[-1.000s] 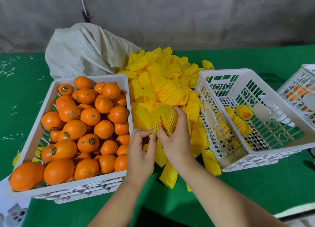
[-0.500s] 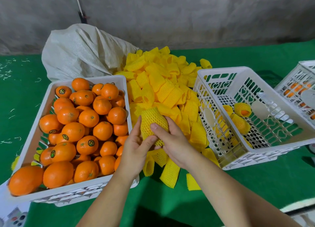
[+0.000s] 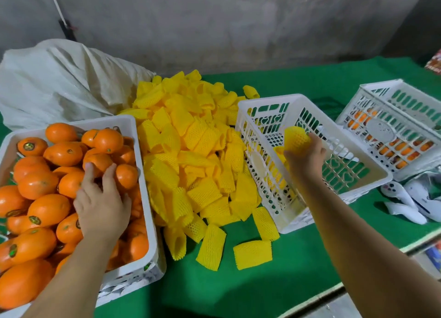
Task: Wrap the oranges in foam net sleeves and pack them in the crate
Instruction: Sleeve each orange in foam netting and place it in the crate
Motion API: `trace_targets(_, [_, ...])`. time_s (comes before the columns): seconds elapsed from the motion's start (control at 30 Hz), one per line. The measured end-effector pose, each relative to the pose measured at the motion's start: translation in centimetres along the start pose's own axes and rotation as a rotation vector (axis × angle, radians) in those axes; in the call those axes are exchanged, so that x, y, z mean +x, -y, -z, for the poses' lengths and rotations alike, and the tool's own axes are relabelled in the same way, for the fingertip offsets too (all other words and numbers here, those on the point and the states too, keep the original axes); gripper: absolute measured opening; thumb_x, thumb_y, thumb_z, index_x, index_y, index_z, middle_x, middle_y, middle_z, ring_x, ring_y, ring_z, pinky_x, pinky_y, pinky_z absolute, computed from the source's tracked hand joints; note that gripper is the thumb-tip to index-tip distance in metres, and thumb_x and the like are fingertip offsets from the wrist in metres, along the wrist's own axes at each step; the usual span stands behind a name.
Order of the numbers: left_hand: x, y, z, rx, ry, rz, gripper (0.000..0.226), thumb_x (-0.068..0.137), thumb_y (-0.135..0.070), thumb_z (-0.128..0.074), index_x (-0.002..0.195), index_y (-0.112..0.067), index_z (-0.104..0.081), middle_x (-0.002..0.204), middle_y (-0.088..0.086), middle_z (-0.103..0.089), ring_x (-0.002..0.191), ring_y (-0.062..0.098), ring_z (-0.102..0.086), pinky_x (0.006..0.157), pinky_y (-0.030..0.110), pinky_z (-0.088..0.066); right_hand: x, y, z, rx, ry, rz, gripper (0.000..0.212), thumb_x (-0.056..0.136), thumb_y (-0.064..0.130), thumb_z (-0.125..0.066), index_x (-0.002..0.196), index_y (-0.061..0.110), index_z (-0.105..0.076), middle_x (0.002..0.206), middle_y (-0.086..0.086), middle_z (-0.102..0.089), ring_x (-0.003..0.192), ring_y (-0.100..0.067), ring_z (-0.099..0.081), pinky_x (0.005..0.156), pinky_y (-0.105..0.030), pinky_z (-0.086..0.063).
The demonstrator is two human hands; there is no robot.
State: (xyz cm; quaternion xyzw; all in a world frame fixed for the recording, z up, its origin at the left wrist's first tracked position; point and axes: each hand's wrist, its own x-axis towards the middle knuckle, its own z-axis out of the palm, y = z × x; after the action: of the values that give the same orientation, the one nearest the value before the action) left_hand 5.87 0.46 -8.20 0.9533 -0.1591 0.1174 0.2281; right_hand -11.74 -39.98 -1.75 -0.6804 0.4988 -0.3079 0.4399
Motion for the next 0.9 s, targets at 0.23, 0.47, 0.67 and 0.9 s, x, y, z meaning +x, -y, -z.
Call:
trace_targets(0.23, [0.4,0.8,-0.5,-0.09,-0.103,-0.015,0.084,0.074,-0.026,-0.095,0.142,-0.015,-0.047,0.159,0.025,-0.028,0.141,0.053,-0.034,0.101,0.076,-0.038,-1.0,-4.4,-0.2,-0.519,0.236,0.102,0.072,0.106,0.052,-0.042,0.165,0.031,-0.006,0.173,-0.004,0.007,0.153,-0.043,-0.024,0.116,-0.057,-0.038])
trace_targets(0.47, [-0.4,-1.2,1.9,-0.588,-0.169,0.111,0.073,0.084,-0.056,-0.079,0.142,-0.031,-0.044,0.137,-0.001,-0.055,0.118,0.003,-0.059,0.094,0.033,-0.051,-4.5,-3.7,-3.1,-1.033,0.291,0.65,0.086,0.099,0.044,-0.058,0.164,0.028,-0.005,0.171,-0.014,0.011,0.152,-0.045,-0.015,0.119,-0.059,-0.025])
trace_targets(0.67, [-5.0,-6.6,1.8,-0.943,0.021,0.134,0.063,0.084,-0.045,-0.085,0.131,-0.029,-0.046,0.125,0.001,-0.058,0.102,0.002,-0.065,0.078,0.013,-0.052,-9.6,-5.7,-9.9,-0.811,0.8,0.774,0.031,0.098,0.042,-0.059,0.129,0.039,-0.063,0.172,-0.006,-0.009,0.152,-0.033,-0.008,0.119,-0.057,-0.02])
trace_targets(0.9, [-6.7,-6.9,1.4,-0.826,0.137,0.083,0.074,0.082,-0.055,-0.076,0.143,-0.033,-0.04,0.137,-0.009,-0.048,0.124,0.014,-0.054,0.1,0.04,-0.053,-9.6,-6.3,-15.0,-0.751,0.905,0.209,0.041,0.1,0.042,-0.054,0.141,0.039,-0.058,0.17,0.002,-0.023,0.154,-0.03,-0.014,0.121,-0.041,-0.019])
